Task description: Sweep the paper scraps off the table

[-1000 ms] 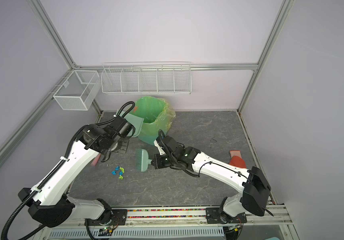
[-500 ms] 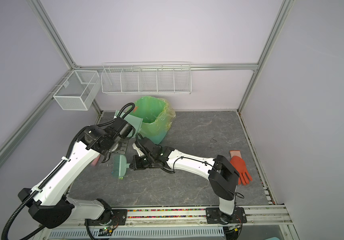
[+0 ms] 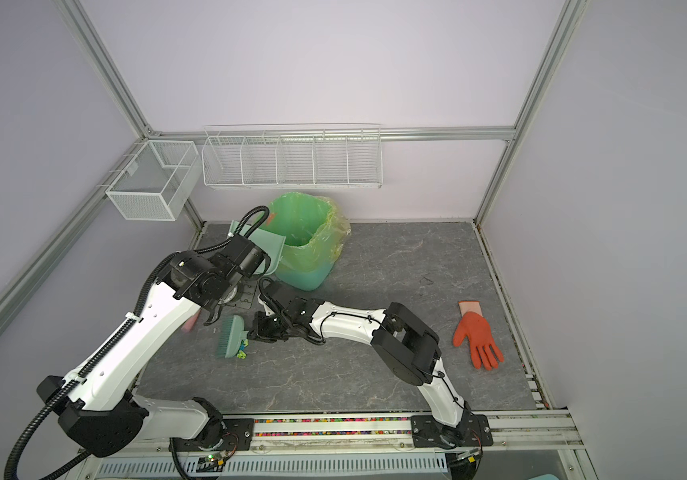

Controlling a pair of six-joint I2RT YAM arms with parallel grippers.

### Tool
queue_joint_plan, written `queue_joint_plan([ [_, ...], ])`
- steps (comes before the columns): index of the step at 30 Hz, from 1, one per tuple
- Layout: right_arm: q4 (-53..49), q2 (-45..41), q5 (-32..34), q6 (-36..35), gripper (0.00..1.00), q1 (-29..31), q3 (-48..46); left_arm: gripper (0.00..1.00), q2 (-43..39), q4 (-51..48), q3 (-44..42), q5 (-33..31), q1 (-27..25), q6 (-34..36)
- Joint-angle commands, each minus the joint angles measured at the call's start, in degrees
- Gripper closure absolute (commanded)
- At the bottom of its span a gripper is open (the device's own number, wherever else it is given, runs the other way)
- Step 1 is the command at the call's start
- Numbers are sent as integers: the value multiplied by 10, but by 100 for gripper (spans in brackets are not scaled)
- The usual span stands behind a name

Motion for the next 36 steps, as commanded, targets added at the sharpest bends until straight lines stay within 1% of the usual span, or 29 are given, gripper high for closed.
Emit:
queue_joint_plan([
  [1, 29, 6, -22, 32, 93, -2, 8, 100, 0, -5, 0, 6, 2, -2],
  [6, 18, -27, -10, 26, 93, -26, -66, 100, -3, -5, -3, 10, 2, -3],
  [14, -75, -150, 40, -33, 93, -71, -192, 100, -7, -2, -5, 18, 2, -2],
  [16, -103, -181, 61, -46, 93, -73, -210, 100, -7, -2, -6, 20, 2, -1],
  [19, -113, -217, 71, -49, 93, -75, -230, 100, -7, -3, -6, 21, 2, 0],
  [23, -116, -236, 73, -57, 93, -62, -214, 100, -10, -7, -5, 18, 2, 10],
  [29, -100, -225, 67, -88, 93, -40, -154, 100, -23, -24, 2, 24, 4, 11],
  [36, -45, -188, 15, -116, 93, -39, -109, 100, -23, -22, -15, 3, 5, -18],
])
